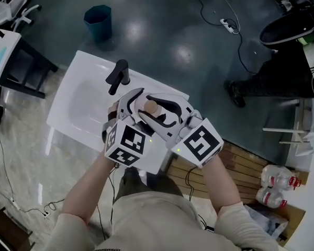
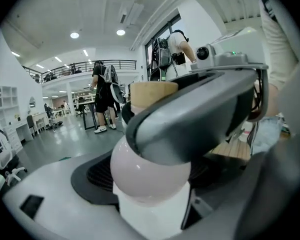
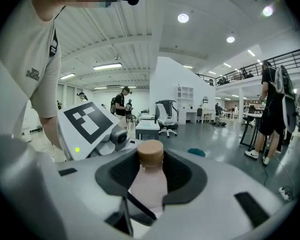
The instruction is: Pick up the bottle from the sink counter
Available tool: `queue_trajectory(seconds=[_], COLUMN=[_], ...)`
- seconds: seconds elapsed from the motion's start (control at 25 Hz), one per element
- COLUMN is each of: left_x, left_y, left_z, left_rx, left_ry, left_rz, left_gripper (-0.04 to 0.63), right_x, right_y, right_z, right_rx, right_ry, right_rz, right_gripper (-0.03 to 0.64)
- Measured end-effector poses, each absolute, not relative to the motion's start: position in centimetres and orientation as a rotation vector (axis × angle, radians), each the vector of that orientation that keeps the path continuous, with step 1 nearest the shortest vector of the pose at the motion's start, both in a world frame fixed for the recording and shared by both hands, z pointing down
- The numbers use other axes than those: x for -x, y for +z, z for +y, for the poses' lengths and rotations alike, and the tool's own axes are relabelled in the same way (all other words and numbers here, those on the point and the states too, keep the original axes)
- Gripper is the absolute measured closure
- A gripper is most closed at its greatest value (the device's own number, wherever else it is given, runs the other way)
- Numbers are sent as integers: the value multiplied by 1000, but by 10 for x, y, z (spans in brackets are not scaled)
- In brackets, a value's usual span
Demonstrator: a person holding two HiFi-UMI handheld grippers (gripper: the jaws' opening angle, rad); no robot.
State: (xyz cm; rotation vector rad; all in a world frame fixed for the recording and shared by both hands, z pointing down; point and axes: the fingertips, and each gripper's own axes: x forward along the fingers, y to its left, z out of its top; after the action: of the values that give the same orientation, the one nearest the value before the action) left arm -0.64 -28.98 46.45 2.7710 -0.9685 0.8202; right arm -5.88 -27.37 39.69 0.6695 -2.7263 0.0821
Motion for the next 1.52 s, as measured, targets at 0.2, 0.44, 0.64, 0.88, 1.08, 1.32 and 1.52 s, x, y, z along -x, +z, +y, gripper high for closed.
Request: queue_trajectory(seconds=[0.2, 0.44, 0.64, 0.88, 1.08, 1.32, 1.52], left_x=[15, 29, 35, 35, 33, 30, 31], left_y=[415, 379, 367, 374, 389, 399, 399], left_z=[-249, -195, -154, -121, -101, -90, -93], left_rx=[-2803, -2822, -2811, -2765, -2734, -2726, -2731], left_ry=[815, 836, 805, 761, 786, 795, 790], left_rz=[-969, -951, -935, -887, -837, -791, -774], left_gripper=[206, 206, 206, 206, 206, 206, 206], right_x=[68, 81, 89, 93, 92, 90, 90], right_y=[347, 311, 302, 307, 321, 332, 332], right_z=[-232, -177, -137, -108, -92, -84, -88], right_rx=[-677, -677, -638, -611, -597, -624, -640], right_ry=[36, 42, 44, 99, 142, 180, 191], right_rz=[-2747, -2758, -2754, -2758, -2732, -2715, -2714], right_gripper=[497, 497, 497, 497, 497, 497, 497])
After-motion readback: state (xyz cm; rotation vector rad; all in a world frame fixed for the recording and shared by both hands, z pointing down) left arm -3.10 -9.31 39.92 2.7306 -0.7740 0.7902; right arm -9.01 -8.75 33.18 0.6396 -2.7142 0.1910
